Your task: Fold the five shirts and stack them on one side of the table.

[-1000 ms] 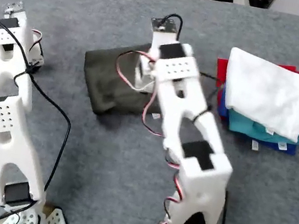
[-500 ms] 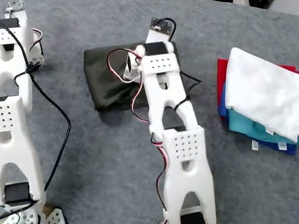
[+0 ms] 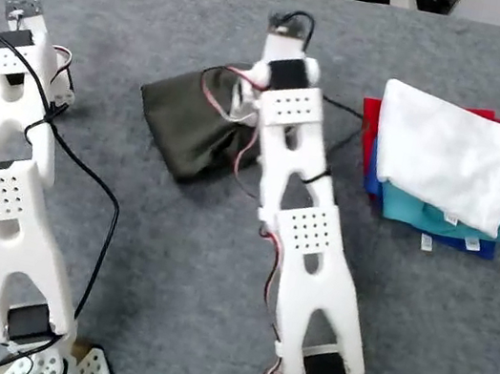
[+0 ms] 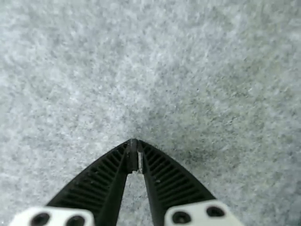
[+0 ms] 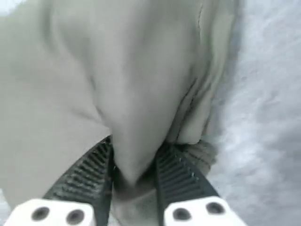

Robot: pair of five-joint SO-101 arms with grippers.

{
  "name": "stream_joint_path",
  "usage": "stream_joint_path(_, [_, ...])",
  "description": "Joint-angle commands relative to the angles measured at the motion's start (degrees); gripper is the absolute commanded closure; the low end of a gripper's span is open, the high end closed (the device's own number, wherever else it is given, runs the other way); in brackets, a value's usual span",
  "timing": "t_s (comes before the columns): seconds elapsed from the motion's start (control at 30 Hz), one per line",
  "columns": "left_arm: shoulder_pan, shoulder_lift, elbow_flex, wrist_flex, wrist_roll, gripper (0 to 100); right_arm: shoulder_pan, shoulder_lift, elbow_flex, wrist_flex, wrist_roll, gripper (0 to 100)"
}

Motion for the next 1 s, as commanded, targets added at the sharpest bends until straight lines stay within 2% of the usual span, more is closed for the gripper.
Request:
stream_joint_path(0.0, [0.6, -0.8, -1.0, -0.9, -0.5, 98, 3.6, -2.7, -4.4, 1.1, 5.5, 99.5])
stream_joint_path(0.4, [0.6, -0.7, -1.0, -0.9, -0.5, 98, 14.7, -23.5, -3.2, 1.2, 21.5, 99.5])
stream_joint_path(0.57, [0.6, -0.7, -1.0, -0.8, -0.5, 98, 23.7, -29.4, -0.1, 1.2, 26.5, 99.5])
stream_joint_path(0.8, [0.6, -0.7, -1.0, -0.8, -0.5, 98, 37.1, -36.4, 19.1, 1.1, 31.1, 99.4])
stream_joint_path(0.97, [0.6, -0.7, -1.0, -0.7, -0.5, 98, 45.7, -37.4, 23.3, 1.1, 37.5, 99.2])
